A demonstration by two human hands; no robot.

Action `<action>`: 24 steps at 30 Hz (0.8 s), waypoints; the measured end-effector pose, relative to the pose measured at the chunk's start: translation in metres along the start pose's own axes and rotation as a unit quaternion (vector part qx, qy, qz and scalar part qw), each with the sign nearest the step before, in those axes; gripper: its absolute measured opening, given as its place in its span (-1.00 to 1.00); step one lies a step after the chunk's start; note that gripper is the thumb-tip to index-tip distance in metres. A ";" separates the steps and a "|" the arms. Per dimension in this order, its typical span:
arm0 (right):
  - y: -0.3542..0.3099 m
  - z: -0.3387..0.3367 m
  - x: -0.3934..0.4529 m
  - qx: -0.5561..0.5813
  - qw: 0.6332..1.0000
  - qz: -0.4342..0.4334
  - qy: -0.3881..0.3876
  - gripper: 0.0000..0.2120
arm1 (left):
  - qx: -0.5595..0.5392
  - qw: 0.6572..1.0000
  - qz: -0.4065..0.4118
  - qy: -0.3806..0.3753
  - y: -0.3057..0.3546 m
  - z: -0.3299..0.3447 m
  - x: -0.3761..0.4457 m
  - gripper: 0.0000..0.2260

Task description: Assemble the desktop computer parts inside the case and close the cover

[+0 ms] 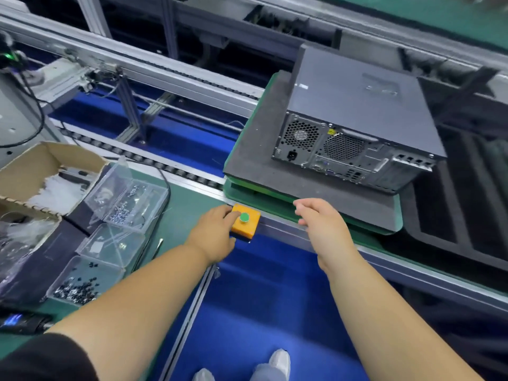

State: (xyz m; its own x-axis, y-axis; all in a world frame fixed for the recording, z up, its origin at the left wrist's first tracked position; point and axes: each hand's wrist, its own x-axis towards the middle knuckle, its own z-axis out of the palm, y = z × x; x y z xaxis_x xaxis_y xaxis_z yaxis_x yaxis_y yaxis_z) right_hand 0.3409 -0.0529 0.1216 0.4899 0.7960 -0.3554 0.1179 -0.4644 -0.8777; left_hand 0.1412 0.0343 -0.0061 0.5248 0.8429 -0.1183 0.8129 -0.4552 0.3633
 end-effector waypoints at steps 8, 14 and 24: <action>0.006 -0.036 0.010 0.005 1.000 -0.022 -0.001 -0.87 | 0.072 0.987 -0.050 -0.138 0.024 0.010 0.022 -0.34; 0.017 -0.056 0.019 0.011 1.000 -0.015 -0.007 -0.87 | 0.114 0.981 -0.071 -0.138 0.035 0.011 0.028 -0.41; 0.026 -0.076 0.029 0.016 1.000 -0.006 -0.017 -0.87 | 0.086 0.973 -0.139 -0.163 0.050 -0.004 0.042 -0.49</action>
State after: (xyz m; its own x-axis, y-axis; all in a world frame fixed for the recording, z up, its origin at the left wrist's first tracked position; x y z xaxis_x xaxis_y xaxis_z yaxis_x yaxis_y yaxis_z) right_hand 0.4240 -0.0719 0.1128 0.4583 0.8150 -0.3546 0.0963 -0.4422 -0.8917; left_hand 0.2027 0.0485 0.0110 0.3086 0.8172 -0.4868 0.9502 -0.2881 0.1188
